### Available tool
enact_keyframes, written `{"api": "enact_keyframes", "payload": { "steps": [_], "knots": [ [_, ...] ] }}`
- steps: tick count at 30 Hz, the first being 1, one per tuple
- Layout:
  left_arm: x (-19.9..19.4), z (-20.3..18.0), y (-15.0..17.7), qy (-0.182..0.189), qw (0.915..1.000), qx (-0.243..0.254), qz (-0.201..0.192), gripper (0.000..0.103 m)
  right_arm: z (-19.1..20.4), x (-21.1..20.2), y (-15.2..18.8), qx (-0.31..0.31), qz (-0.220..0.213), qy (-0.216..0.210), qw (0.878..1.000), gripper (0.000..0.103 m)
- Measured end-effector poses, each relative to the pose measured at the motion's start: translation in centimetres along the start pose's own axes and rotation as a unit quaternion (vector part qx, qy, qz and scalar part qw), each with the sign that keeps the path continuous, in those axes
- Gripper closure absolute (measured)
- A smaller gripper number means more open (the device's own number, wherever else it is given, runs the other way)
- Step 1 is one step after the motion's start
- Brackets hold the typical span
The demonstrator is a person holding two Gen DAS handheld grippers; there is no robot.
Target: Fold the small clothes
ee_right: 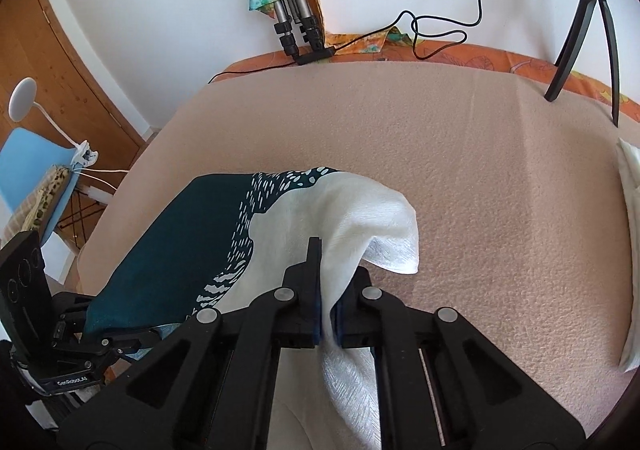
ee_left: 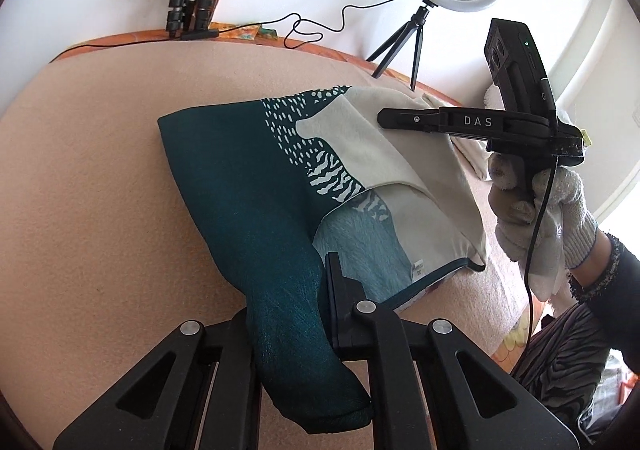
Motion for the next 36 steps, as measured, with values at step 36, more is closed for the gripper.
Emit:
{"api": "enact_keyframes", "payload": {
  "steps": [36],
  "knots": [
    [-1.6, -8.5, -4.5, 0.061, 0.9935, 0.058, -0.076, 0.097, -2.2, -14.5, -1.8, -0.017, -0.113, 0.031, 0.993, 0.098]
  ]
}}
Point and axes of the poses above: each gripper's, at about its wrist camera, not at the fingertips, and x roughly the way its jaws point, z to its left, y to its underside, the point moved 3 cm from there along x, roughly the way its jaws point, and after that the axes turned 2 degrees about -x, right-handed, at the moved point
